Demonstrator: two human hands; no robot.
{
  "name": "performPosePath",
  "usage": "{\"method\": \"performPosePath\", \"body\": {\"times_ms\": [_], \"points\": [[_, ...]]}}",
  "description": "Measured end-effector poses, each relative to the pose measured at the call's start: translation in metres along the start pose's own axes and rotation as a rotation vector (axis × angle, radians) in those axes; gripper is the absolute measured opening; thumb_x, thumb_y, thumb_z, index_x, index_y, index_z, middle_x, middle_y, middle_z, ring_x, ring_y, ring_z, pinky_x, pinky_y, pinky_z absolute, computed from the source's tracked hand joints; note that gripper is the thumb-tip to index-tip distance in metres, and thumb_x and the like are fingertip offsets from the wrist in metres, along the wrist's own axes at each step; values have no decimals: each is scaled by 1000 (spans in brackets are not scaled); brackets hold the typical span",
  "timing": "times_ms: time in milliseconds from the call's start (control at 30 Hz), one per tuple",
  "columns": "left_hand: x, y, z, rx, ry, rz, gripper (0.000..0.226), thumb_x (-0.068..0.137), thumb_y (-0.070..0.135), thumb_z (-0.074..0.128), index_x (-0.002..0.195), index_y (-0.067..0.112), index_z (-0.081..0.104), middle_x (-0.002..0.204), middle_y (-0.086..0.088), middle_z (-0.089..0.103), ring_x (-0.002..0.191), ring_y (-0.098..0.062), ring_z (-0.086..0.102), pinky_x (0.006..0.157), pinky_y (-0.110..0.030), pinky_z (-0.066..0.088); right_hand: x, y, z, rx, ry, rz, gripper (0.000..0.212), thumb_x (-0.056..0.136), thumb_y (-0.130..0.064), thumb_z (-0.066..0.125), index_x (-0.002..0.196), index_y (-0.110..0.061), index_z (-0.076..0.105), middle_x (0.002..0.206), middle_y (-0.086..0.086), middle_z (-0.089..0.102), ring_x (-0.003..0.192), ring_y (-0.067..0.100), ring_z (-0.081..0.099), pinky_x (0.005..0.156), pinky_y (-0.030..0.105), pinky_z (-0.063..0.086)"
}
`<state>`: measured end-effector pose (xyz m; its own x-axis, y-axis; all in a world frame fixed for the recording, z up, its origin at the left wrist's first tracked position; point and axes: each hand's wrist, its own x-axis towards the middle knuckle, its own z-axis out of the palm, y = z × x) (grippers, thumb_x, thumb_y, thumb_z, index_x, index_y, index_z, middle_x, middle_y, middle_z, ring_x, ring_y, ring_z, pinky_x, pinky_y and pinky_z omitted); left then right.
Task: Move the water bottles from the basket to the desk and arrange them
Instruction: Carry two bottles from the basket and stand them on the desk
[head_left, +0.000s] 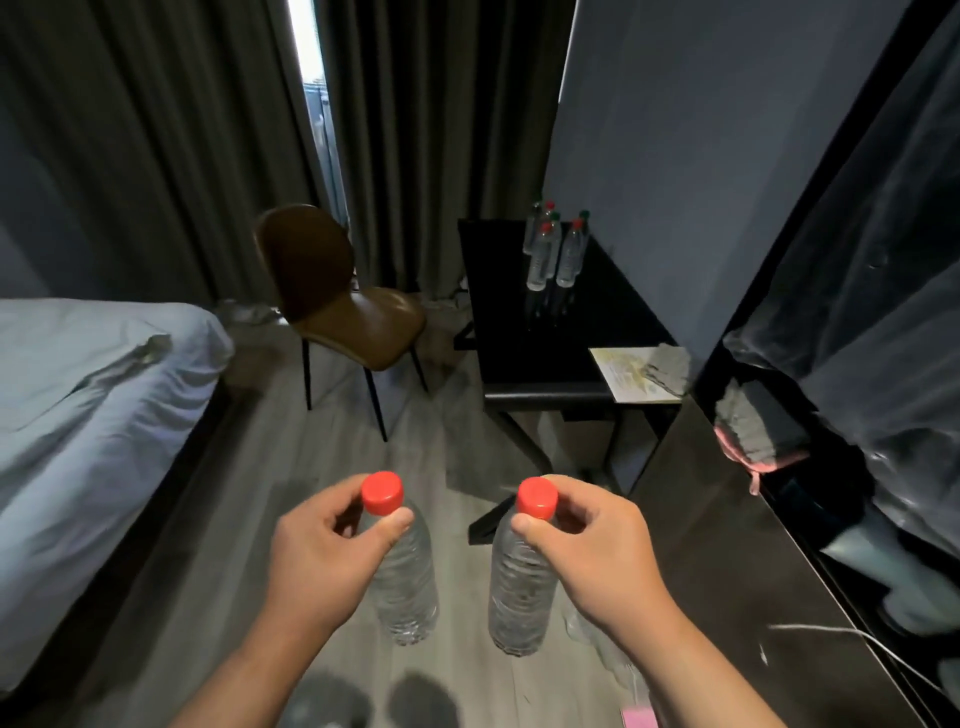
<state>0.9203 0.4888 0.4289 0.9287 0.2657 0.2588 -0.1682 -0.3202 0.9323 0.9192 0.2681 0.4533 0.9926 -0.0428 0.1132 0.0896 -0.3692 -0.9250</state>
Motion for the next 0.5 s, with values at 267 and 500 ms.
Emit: {"method": "performPosePath", "body": {"times_ms": [267, 500], "points": [[108, -50, -45, 20, 19, -15, 22, 60, 37, 77, 75, 51, 69, 70, 11, 67, 55, -1, 49, 54, -9, 38, 97, -12, 92, -23, -70, 11, 11, 75, -14, 76, 79, -22, 70, 76, -4, 69, 70, 0, 59, 70, 18, 49], [206, -91, -90, 3, -22, -102, 26, 70, 12, 84, 86, 29, 72, 79, 17, 72, 75, -7, 66, 69, -11, 48, 175, -35, 169, 20, -37, 45, 17, 75, -9, 78, 80, -24, 72, 78, -1, 71, 74, 6, 64, 74, 33, 54]]}}
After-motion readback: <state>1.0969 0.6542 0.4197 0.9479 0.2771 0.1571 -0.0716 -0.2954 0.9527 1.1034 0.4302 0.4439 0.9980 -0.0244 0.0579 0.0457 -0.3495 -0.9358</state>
